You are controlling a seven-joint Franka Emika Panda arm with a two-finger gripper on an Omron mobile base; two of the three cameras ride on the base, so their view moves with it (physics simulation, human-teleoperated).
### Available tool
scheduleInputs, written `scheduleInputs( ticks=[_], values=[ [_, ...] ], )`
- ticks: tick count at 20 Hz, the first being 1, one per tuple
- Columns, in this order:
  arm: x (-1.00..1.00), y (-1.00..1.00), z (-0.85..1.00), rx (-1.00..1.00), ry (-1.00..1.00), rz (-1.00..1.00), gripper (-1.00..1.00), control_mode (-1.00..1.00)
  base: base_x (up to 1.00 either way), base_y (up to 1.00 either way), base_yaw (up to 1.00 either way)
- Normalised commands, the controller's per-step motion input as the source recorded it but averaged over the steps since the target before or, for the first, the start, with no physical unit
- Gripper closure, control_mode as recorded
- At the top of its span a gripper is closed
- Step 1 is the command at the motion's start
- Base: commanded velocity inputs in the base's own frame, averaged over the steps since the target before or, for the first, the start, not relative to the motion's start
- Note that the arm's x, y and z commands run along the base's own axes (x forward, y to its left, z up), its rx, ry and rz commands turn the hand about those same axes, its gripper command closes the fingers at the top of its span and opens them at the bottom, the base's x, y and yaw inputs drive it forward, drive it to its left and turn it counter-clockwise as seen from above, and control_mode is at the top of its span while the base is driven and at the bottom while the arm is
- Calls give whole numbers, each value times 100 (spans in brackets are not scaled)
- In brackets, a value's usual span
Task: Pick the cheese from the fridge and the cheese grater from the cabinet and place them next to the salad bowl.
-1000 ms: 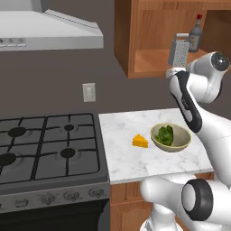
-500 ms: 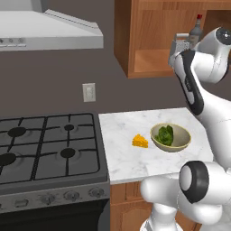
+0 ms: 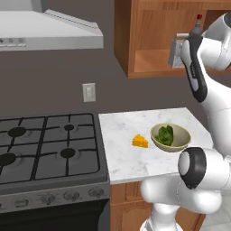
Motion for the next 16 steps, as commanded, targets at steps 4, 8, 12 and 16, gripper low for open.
scheduleInputs(
  ticks=[4, 8, 12, 16],
  values=[
    [18, 0, 16, 0, 0, 1, -100, -100, 0, 0, 0],
    [11, 8, 8, 0, 0, 2, -100, -100, 0, 0, 0],
    [12, 8, 0, 0, 0, 6, -100, -100, 0, 0, 0],
    [15, 10, 0, 0, 0, 7, -100, -100, 0, 0, 0]
  ],
)
